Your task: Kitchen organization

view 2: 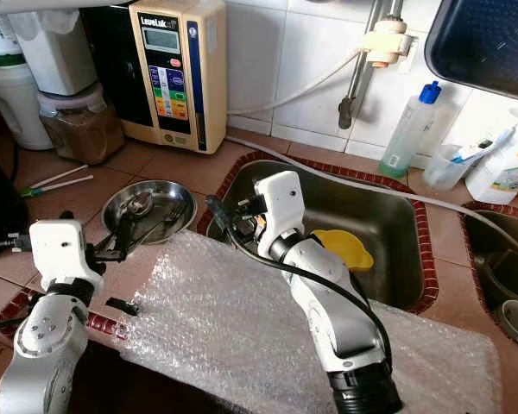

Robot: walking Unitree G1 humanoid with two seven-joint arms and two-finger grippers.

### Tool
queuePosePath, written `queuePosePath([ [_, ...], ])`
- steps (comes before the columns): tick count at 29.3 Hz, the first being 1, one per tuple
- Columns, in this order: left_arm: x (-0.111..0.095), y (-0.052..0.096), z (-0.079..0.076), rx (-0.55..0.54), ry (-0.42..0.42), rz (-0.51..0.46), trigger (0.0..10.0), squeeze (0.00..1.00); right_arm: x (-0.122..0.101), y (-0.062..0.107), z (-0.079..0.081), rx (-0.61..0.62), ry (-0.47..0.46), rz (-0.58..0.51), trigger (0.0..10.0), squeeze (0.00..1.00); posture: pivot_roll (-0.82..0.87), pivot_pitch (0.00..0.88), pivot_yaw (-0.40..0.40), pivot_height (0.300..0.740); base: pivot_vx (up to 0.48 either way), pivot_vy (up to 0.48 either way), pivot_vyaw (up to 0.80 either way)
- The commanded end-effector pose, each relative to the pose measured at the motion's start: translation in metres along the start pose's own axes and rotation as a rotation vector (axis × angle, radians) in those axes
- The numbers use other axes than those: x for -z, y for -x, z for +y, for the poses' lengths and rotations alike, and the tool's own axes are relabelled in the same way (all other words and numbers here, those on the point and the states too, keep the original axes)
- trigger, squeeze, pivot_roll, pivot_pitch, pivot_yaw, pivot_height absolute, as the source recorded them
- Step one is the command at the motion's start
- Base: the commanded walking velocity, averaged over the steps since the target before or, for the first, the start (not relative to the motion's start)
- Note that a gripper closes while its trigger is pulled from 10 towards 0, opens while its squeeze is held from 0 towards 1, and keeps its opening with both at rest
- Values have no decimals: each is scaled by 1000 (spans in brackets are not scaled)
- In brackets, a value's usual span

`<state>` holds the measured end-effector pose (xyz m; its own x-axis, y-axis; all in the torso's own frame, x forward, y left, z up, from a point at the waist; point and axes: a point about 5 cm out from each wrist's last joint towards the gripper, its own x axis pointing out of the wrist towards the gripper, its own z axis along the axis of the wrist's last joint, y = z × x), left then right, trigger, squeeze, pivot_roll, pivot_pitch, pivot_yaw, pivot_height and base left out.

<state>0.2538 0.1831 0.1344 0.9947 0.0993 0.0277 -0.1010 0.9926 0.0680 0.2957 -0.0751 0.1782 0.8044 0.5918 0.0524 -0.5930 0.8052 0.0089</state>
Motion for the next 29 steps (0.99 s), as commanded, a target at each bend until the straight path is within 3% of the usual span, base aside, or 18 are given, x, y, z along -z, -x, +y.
queuePosePath([
  [1,6,1,-1,14,12,50,10000,0,-8,0,1,-39,4,-17,10000,0,81,0,-36,740,0,0,0],
  [3,9,0,0,27,35,112,10000,0,-13,1,7,-144,16,-14,10000,0,82,0,-33,740,0,0,0],
  [9,5,-2,-5,99,29,148,10000,0,-15,2,9,-199,50,-3,10000,0,94,0,-28,740,0,0,0],
  [13,3,-2,-7,106,73,165,9647,0,-15,2,14,-229,49,4,10000,0,95,0,-26,740,0,0,0],
  [14,4,-2,-7,100,80,173,9098,0,-15,2,15,-235,49,5,10000,0,95,0,-26,740,0,0,0],
  [15,5,-3,-7,90,101,193,6941,0,-14,2,16,-248,57,11,10000,0,94,0,-24,740,0,0,0],
  [16,6,-4,-8,83,125,204,4000,0,-13,3,17,-250,62,14,10000,0,92,0,-24,740,0,0,0],
  [18,6,-4,-8,78,134,210,4000,0,-13,3,17,-251,63,15,10000,0,92,0,-24,740,0,0,0],
  [19,5,-5,-10,80,155,215,1608,0,-13,3,17,-250,63,16,10000,0,91,0,-22,740,0,0,0],
  [20,5,-6,-10,82,159,216,1608,0,-13,3,17,-250,63,16,10000,0,91,0,-22,740,0,0,0],
  [21,5,-6,-11,83,162,219,0,0,-13,3,17,-250,63,17,10000,0,90,0,-22,740,0,0,0],
  [24,1,-9,-11,79,187,226,157,0,-13,4,15,-243,66,19,10000,0,89,0,-21,740,0,0,0],
  [25,0,-10,-11,80,185,225,2431,0,-13,4,15,-241,66,18,10000,0,88,0,-20,740,0,0,0],
  [26,-1,-11,-11,79,188,226,3961,0,-13,4,14,-240,66,18,10000,0,88,0,-19,740,0,0,0],
  [27,-1,-12,-11,74,205,232,3137,0,-13,4,14,-239,66,18,10000,0,89,0,-19,740,0,0,0],
  [29,-1,-12,-10,69,216,240,3137,0,-13,4,14,-239,66,18,10000,0,89,0,-18,740,0,0,0],
])
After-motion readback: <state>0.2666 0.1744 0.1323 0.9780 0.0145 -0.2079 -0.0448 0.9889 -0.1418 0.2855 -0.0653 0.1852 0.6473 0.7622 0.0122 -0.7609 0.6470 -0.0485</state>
